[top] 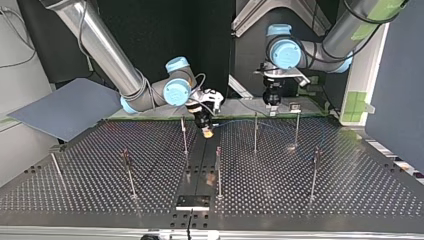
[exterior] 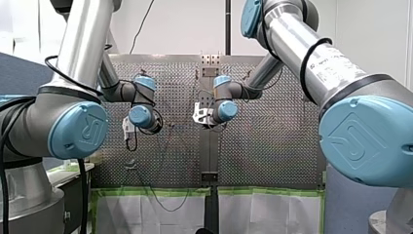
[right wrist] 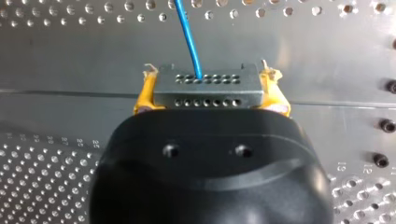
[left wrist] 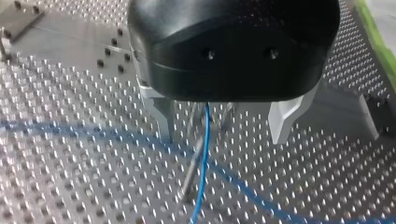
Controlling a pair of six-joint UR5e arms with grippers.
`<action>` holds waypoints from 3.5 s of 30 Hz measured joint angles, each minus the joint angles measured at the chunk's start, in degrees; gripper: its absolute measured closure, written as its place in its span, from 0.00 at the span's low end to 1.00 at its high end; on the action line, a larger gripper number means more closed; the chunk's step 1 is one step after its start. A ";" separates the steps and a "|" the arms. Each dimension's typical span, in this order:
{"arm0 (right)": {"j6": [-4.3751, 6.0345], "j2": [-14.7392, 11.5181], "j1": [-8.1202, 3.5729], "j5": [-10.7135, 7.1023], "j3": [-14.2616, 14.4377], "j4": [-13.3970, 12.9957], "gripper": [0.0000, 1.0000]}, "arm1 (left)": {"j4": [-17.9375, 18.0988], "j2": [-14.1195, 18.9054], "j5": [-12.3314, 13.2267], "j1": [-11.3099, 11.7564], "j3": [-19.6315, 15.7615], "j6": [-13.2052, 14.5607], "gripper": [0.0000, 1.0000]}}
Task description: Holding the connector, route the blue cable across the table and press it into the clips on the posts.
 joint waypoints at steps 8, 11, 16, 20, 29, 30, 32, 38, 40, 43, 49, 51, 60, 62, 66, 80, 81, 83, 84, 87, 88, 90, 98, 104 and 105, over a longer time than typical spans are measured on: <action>0.06 0.00 -0.33 0.10 -0.01 -0.26 1.00 | 2.41 1.95 -1.61 -3.92 -0.11 -2.17 0.00; 0.06 0.00 -0.40 0.12 -0.01 -0.29 1.00 | 3.74 1.61 -1.09 -5.41 0.40 -3.56 0.00; 0.07 -0.01 -0.56 0.08 -0.01 -0.37 1.00 | 4.40 -0.38 -0.52 -7.91 2.47 -5.24 0.00; 0.07 0.00 -0.64 -0.72 0.00 -0.39 1.00 | 4.34 -2.51 -0.43 -9.96 4.59 -6.13 0.00; 0.07 0.00 -0.83 -1.35 0.00 -0.36 1.00 | 3.75 -6.04 -1.26 -10.83 8.60 -8.97 0.00; 0.07 -0.01 -0.83 -1.36 0.01 -0.37 1.00 | 3.73 -6.12 -1.60 -10.69 8.73 -9.16 0.00; 0.07 -0.01 -0.84 -1.37 0.01 -0.36 1.00 | 3.76 -6.18 -2.17 -10.42 8.85 -9.51 0.00; 0.07 -0.01 -0.86 -1.43 0.00 -0.31 1.00 | 3.83 -6.26 -2.07 -9.75 9.25 -10.04 0.00; 0.06 0.00 -0.86 -1.42 0.01 -0.32 1.00 | 3.82 -6.50 -1.39 -9.90 9.37 -10.04 0.00; 0.07 0.00 -0.90 -1.42 0.01 -0.36 1.00 | 3.70 -7.36 -0.79 -10.31 10.05 -9.77 0.00; 0.07 0.00 -0.99 -1.41 0.01 -0.35 1.00 | 4.18 -9.97 -1.92 -10.79 11.90 -8.89 0.00; 0.07 -0.01 -1.01 -1.39 0.01 -0.37 1.00 | 4.27 -10.94 -2.32 -10.81 12.76 -9.02 0.00; 0.07 0.00 -1.03 -1.37 0.00 -0.40 1.00 | 2.16 -13.70 -2.53 -10.96 16.98 -9.45 0.00; 0.07 0.00 -1.02 -1.37 0.00 -0.40 1.00 | 1.80 -14.64 -2.61 -11.04 17.99 -9.38 0.00; 0.14 0.00 -1.03 -1.39 0.00 -0.40 1.00 | 2.15 -16.74 -2.88 -11.03 20.14 -9.72 0.00; 0.24 0.00 -1.40 -1.36 0.00 -0.40 1.00 | 1.75 -20.87 -5.83 -11.28 22.28 -8.50 0.50; 0.24 -0.01 -1.42 -1.36 0.01 -0.39 1.00 | 1.67 -20.88 -6.00 -11.34 22.28 -8.15 0.50; 0.25 0.00 -1.46 -1.37 0.02 -0.40 1.00 | 1.60 -20.88 -6.13 -11.50 22.28 -7.67 0.80; 0.24 -0.01 -1.48 -1.36 0.01 -0.40 1.00 | 1.58 -20.88 -6.18 -11.61 22.29 -7.42 0.80; 0.25 -0.01 -1.53 -1.37 0.01 -0.39 1.00 | 1.56 -20.89 -6.21 -11.91 22.29 -7.04 1.00; 0.24 0.00 -1.53 -1.38 0.01 -0.40 1.00 | 1.56 -20.88 -6.21 -12.00 22.29 -6.99 1.00; 0.17 -0.01 -1.54 -1.41 0.00 -0.38 1.00 | 1.54 -20.85 -6.21 -12.18 22.29 -6.91 1.00; -0.34 -0.85 -1.69 -1.53 -0.06 0.02 1.00 | -1.02 -19.50 -7.73 -12.94 22.29 -6.84 1.00; 0.66 -3.45 -1.91 -1.54 -0.08 1.48 1.00 | -3.53 -17.02 -10.62 -13.43 22.20 -7.20 1.00; 0.81 -3.84 -1.96 -1.56 -0.07 1.83 1.00 | -4.04 -16.46 -11.20 -13.56 22.12 -7.23 1.00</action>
